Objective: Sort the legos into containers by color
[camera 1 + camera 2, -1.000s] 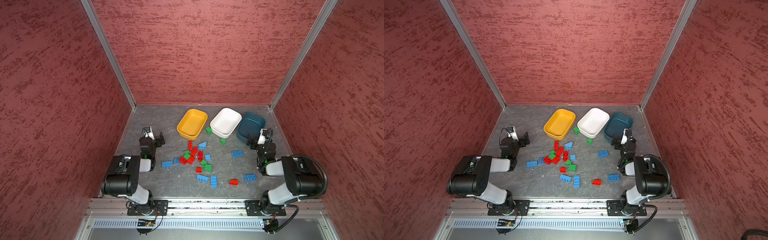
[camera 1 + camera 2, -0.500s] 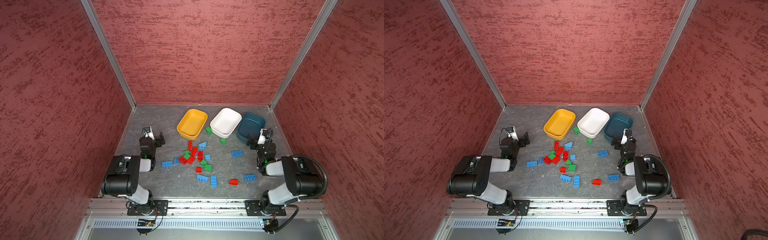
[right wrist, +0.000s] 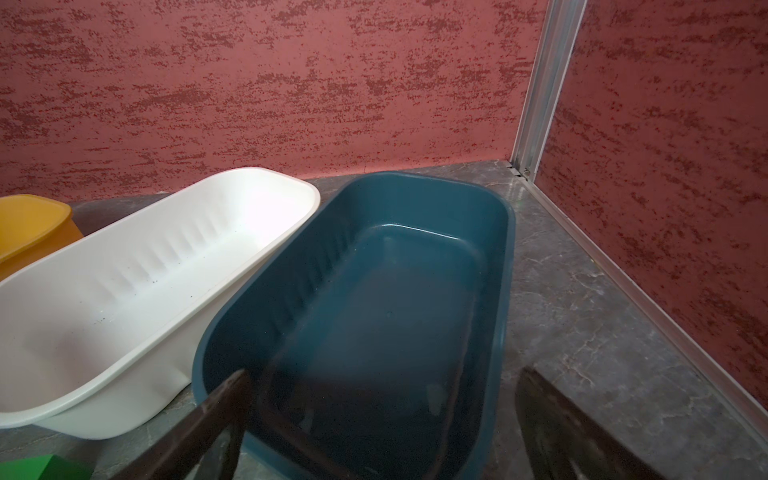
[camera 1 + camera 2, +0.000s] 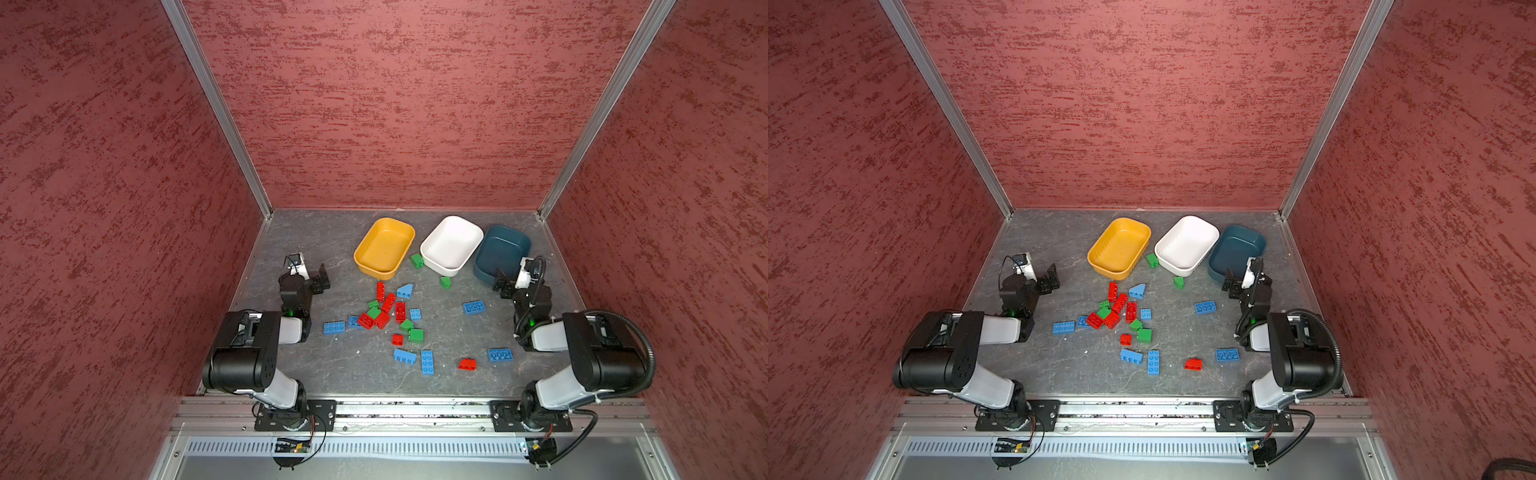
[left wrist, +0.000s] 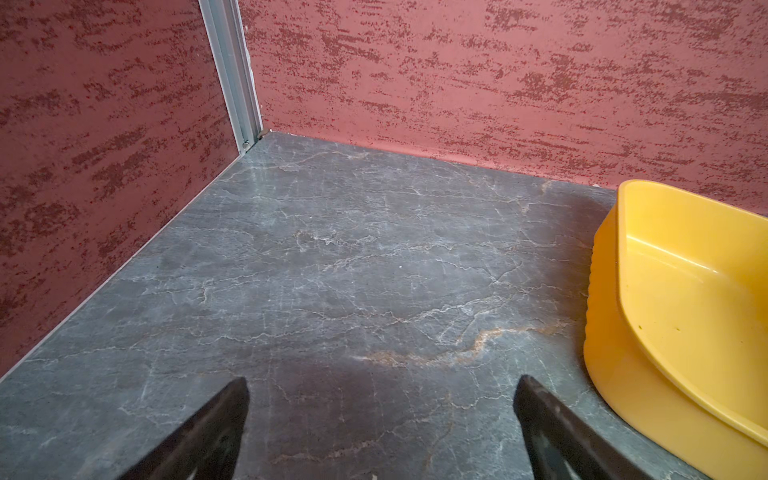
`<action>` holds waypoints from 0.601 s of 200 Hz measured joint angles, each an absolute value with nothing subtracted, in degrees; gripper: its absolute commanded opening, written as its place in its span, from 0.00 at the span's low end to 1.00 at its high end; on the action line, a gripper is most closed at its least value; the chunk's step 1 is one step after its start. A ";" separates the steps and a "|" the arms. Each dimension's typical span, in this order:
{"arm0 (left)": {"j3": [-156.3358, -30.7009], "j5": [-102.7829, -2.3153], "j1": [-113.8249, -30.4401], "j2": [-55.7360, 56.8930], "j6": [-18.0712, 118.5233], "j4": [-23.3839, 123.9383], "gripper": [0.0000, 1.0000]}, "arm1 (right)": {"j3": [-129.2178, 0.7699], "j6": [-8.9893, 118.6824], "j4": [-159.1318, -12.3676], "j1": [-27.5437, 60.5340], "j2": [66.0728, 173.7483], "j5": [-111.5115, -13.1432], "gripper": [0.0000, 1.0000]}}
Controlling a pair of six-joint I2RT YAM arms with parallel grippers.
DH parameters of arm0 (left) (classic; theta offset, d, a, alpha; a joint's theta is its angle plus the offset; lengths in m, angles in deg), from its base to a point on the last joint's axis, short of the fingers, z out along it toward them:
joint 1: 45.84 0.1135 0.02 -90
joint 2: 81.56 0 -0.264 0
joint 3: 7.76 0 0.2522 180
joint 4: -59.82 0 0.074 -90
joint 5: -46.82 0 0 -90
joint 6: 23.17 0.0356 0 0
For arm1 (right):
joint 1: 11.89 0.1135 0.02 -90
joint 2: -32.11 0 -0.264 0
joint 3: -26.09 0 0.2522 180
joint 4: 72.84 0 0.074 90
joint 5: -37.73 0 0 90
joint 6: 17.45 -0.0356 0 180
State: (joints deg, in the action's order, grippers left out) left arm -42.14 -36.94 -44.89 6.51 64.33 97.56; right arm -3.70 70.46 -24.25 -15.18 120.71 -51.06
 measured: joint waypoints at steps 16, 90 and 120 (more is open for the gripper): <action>-42.14 -36.96 -44.89 6.51 64.33 97.56 0.99 | -3.70 70.46 -24.23 -15.16 120.71 -51.11 0.99; -45.02 -32.61 -47.71 -7.90 64.07 83.42 0.99 | -8.82 68.91 -39.77 -15.16 108.38 -53.92 0.99; -48.74 -26.40 -50.60 -15.35 58.14 72.67 0.99 | -18.35 61.83 -53.63 -15.16 103.46 -57.16 0.99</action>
State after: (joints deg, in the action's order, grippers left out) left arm -48.74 -26.40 -50.60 -15.35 58.14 72.67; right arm -18.35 61.83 -53.63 -15.16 103.46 -57.16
